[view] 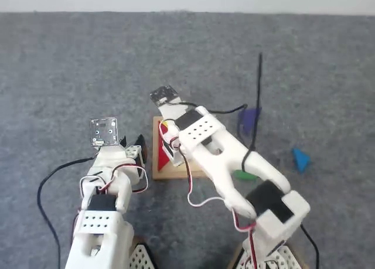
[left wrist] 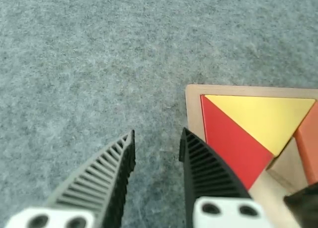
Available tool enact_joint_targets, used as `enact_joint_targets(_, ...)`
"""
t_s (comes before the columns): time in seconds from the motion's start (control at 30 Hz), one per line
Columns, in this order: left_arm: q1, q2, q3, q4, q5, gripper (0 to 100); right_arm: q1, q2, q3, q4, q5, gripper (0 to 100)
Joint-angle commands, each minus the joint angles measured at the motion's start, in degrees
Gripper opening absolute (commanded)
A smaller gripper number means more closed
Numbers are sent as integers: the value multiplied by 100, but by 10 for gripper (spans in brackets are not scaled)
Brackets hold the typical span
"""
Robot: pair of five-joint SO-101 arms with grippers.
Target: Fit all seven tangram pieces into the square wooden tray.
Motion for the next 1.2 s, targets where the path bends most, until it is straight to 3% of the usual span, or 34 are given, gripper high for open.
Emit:
enact_joint_targets(0.0, -9, -79, -66, 26, 44, 145, 312, 312, -88, -215, -18, 9)
enact_joint_targets(0.37, -9, -79, -66, 26, 44, 145, 1138, 505, -835, -57, -9, 7)
enact_joint_targets(0.6, -26, -70, -330, 114, -176, 147, 1569, -875, -536, 541, -35, 7)
enact_joint_targets(0.67, -167, -70, -769, 633, -826, 145, 1596, -1640, -79, 567, -26, 9)
enact_joint_targets(0.77, -387, -44, -1991, 2154, -1952, 145, 1833, -3011, 818, 585, 132, 9)
enact_joint_targets(0.87, -431, 88, -3530, 3868, -2505, 147, 2501, -4470, 1864, 532, 985, 9)
enact_joint_targets(1.03, -571, 1758, -5640, 6013, -2927, 148, 3644, -5877, 3719, 523, 2365, 10)
enact_joint_targets(1.17, -624, 3622, -6888, 7200, -2901, 148, 4198, -6299, 4826, 66, 2497, 10)
